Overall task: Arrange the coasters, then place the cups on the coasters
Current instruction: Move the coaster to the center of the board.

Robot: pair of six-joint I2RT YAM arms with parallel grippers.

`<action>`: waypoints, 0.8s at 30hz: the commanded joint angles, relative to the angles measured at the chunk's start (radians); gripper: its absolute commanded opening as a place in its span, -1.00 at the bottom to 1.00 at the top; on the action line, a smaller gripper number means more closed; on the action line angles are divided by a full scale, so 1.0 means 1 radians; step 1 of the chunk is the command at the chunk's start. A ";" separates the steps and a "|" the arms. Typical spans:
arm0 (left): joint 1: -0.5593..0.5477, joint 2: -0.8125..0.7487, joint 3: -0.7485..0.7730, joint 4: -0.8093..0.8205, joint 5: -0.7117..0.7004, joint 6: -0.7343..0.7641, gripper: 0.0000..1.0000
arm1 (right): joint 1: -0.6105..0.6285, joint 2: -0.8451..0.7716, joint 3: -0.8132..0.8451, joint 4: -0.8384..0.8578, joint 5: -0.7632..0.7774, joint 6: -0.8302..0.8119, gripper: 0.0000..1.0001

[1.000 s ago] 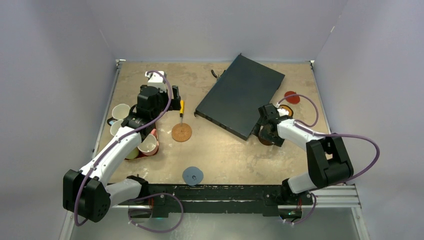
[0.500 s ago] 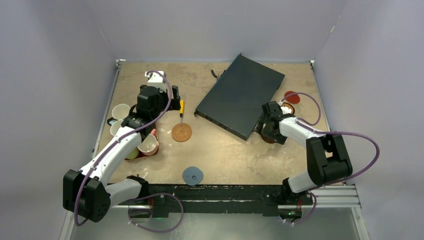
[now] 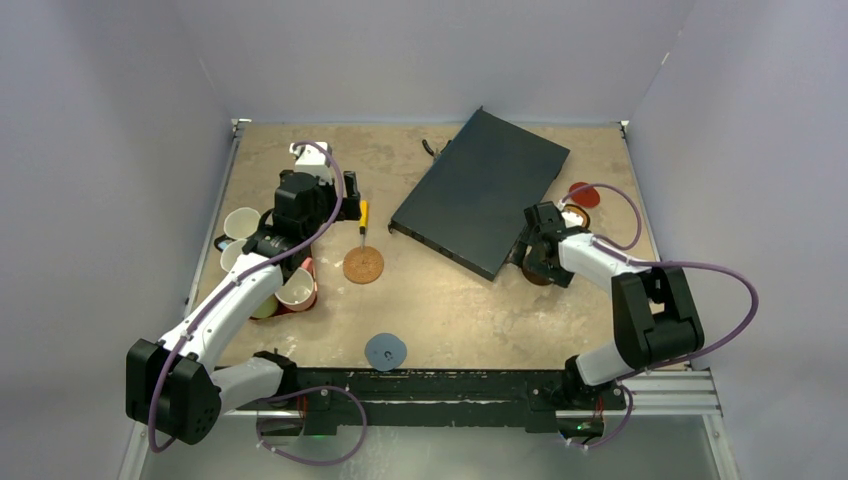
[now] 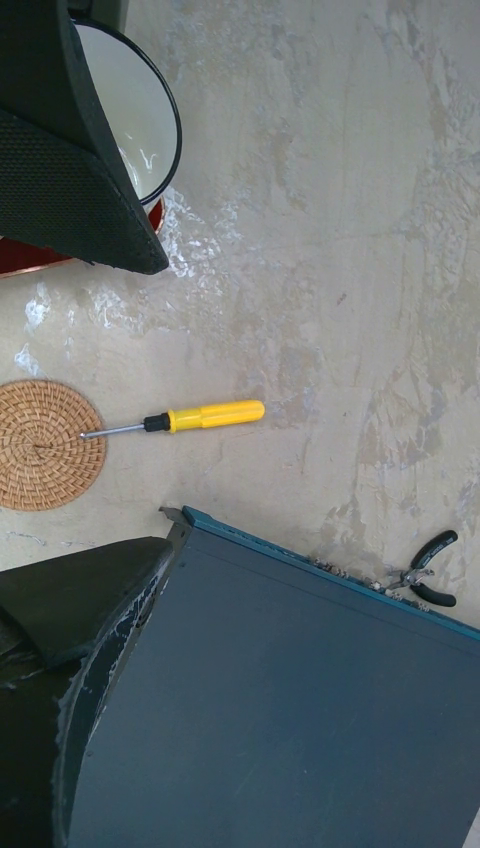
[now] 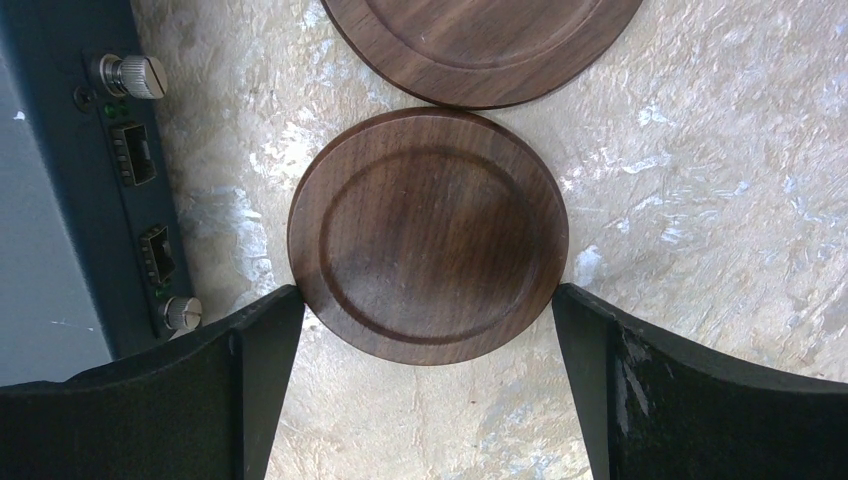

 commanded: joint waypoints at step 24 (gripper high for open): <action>-0.006 -0.028 0.021 0.021 -0.014 -0.002 0.99 | 0.001 -0.296 0.089 -0.143 -0.065 -0.114 0.95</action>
